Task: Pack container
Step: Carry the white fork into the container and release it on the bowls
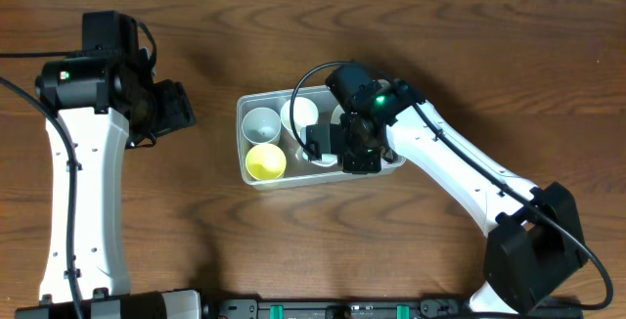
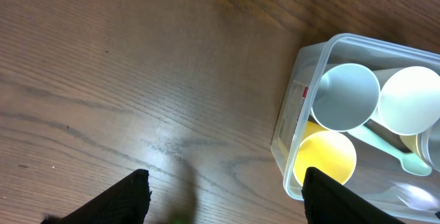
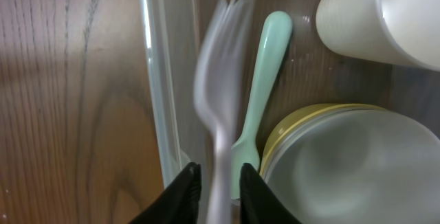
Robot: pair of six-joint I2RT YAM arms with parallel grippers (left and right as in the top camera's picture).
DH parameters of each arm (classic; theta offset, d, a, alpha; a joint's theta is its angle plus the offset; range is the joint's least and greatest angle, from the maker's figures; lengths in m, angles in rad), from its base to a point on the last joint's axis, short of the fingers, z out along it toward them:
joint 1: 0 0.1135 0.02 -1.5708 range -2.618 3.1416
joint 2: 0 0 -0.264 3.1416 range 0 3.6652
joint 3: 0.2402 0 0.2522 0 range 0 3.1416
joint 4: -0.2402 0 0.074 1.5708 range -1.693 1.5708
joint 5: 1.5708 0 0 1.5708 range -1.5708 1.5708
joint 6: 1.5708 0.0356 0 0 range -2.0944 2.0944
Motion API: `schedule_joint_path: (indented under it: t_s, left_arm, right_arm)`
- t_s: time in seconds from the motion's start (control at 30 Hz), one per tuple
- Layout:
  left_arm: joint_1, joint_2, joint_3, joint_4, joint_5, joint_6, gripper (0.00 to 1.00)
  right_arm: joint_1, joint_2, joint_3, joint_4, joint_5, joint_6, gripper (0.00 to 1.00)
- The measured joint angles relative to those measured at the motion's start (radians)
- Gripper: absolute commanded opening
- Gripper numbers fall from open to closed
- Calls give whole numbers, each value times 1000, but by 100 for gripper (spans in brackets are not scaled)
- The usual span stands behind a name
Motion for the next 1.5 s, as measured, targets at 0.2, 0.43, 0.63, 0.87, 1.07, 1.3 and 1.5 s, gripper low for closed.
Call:
schedule_joint_path:
  t_s: [0.2,0.43,0.63,0.87,1.07,1.3,1.5]
  left_arm:
    - [0,0,0,0,0,0,72]
    - [0,0,0,-1,0,0,72]
    - [0,0,0,-5,0,0,72]
    - [0,0,0,-8,0,0,72]
    - [0,0,0,-7,0,0,72]
    - [0,0,0,-15,0,0,72]
    - [0,0,0,-15,0,0,72]
  right_arm:
    - [0,0,0,44,0,13,29]
    - [-7,0,21,187,62,218,9]
    - [-87,-4,37,179,163,511,1]
    - [-172,-4,37,67,202,764,1]
    - [-176,-4,29,-19,202,839,1]
    - [-176,-4,-47,-38,195,872,1]
    - [-175,-4,-139,-38,183,905,1]
